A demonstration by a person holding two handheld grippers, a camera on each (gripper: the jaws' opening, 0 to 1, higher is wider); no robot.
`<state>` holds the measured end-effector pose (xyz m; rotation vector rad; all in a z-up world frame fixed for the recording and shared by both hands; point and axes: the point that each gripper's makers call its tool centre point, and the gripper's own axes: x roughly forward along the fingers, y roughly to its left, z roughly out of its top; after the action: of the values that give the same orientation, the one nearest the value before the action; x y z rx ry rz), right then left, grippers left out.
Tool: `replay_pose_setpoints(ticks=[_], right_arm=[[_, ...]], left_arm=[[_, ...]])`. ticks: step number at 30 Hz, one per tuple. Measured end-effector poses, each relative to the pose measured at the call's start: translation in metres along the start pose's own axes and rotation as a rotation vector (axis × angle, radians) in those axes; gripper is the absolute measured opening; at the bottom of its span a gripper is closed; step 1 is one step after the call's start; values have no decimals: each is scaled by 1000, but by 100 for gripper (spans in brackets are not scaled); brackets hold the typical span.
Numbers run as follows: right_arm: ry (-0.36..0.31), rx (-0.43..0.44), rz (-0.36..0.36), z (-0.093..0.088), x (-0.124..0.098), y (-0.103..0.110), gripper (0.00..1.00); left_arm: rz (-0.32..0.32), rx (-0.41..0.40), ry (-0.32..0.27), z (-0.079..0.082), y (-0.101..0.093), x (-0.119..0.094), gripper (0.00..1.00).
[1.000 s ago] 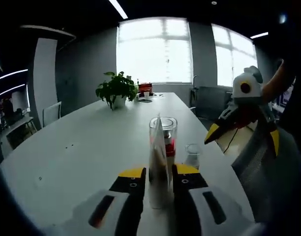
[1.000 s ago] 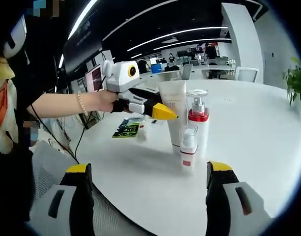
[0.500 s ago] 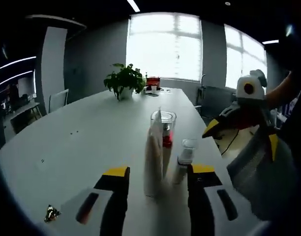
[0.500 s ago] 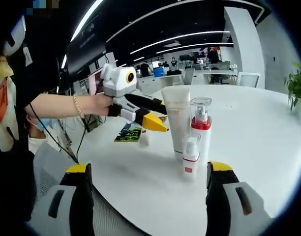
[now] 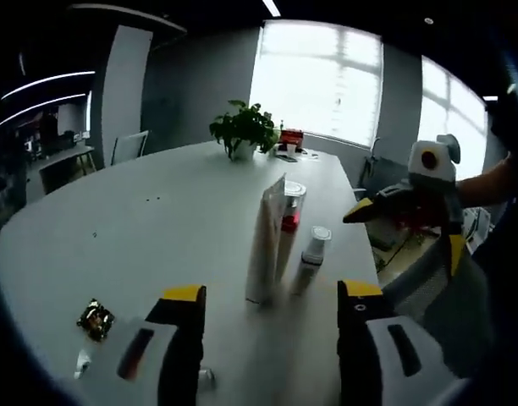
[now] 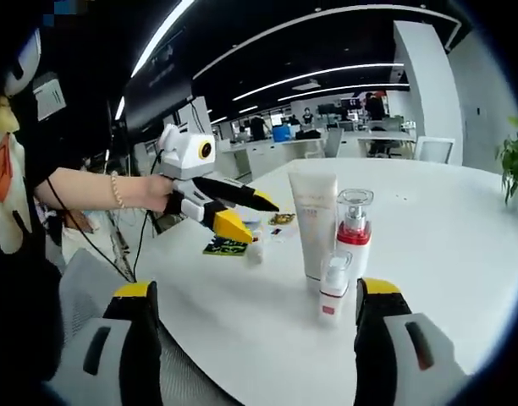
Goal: Arrange the skincare products in the storage area until every visible bottle or jar stands upright without overlapping.
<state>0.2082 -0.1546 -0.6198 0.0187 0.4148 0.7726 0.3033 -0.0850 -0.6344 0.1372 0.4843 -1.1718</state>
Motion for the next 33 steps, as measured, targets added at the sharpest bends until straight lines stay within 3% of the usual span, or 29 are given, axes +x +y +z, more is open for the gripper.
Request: replay_pose_setpoints(ticks=[1,2,8,22,33], right_arm=[[-2,-3,8,1,0,-1,96],[-1,-4,9,1,0,-1,96],[2,-7,17,2,-1,-3,96],[11,-11,61,-4,6,11,95],[15,-16,92,-4,13,24,95]], left_arm=[[10,-14,6,-3,1,-4,73],[58,-62,3,-11,4,-16,75],[129,-140,-8,-28,7,-39,79],[280,-283,-24,-64,12,-108,83],[401,-390,-32,-92,11,-149,86]])
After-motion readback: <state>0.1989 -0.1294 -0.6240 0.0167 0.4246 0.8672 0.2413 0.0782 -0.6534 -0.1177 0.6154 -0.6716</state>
